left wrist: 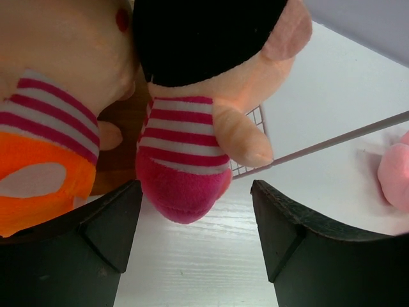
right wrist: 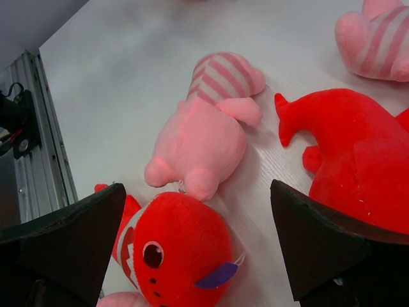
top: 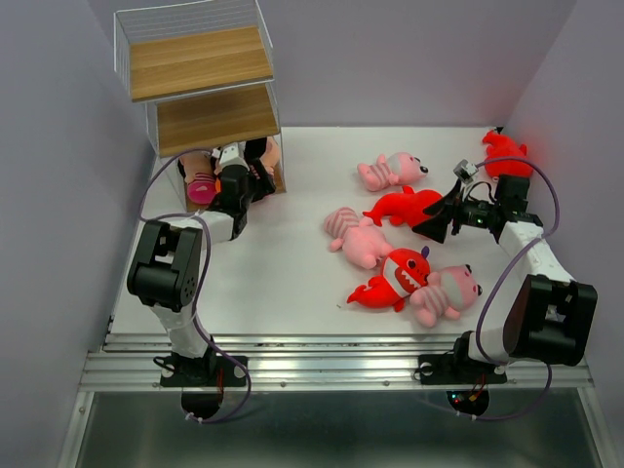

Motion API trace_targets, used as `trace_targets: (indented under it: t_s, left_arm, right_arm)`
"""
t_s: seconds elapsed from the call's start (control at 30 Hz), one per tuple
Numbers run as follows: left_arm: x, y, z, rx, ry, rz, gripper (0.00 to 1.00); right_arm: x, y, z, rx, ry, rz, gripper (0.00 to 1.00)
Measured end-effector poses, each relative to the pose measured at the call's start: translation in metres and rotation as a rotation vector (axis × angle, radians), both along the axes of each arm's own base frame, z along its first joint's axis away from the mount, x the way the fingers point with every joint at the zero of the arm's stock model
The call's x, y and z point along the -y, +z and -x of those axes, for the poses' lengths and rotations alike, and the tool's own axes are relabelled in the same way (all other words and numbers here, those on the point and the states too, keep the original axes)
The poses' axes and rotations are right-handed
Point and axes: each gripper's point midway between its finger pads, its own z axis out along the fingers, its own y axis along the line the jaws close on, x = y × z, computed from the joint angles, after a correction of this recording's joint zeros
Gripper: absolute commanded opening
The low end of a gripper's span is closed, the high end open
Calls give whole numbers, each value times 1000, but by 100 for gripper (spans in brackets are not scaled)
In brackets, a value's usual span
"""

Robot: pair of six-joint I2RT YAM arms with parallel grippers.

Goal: Place and organize the stuffed toys onto the shelf
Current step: Place the stuffed toy onto shelf

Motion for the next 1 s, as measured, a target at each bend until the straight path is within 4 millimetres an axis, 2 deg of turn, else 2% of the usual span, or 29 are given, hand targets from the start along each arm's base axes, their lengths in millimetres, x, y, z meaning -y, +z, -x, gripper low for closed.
trace_targets:
  t_s: [0.3, 0.6, 0.8, 0.87, 0.97, 1.0]
  left_arm:
    - [-12, -29, 20, -9, 77, 60, 77]
    - [-11, -4, 8, 102, 95, 108, 76]
    - [-9, -14, 3, 96, 94, 116, 72]
    - [-8, -19, 2, 85, 93, 117, 69]
    - [-7, -21, 2, 82, 92, 123, 59]
    - [-7, -20, 2, 83, 92, 126, 49]
  right_arm:
    - [0, 0, 0, 2, 4, -2, 100]
    - [-1, 0, 1, 2, 5, -2, 100]
    - [-1, 0, 1, 2, 7, -1, 100]
    - [-1, 0, 2, 1, 7, -1, 100]
    - [-1, -2, 2, -5, 8, -2, 100]
    - [-1, -2, 2, -8, 9, -3, 100]
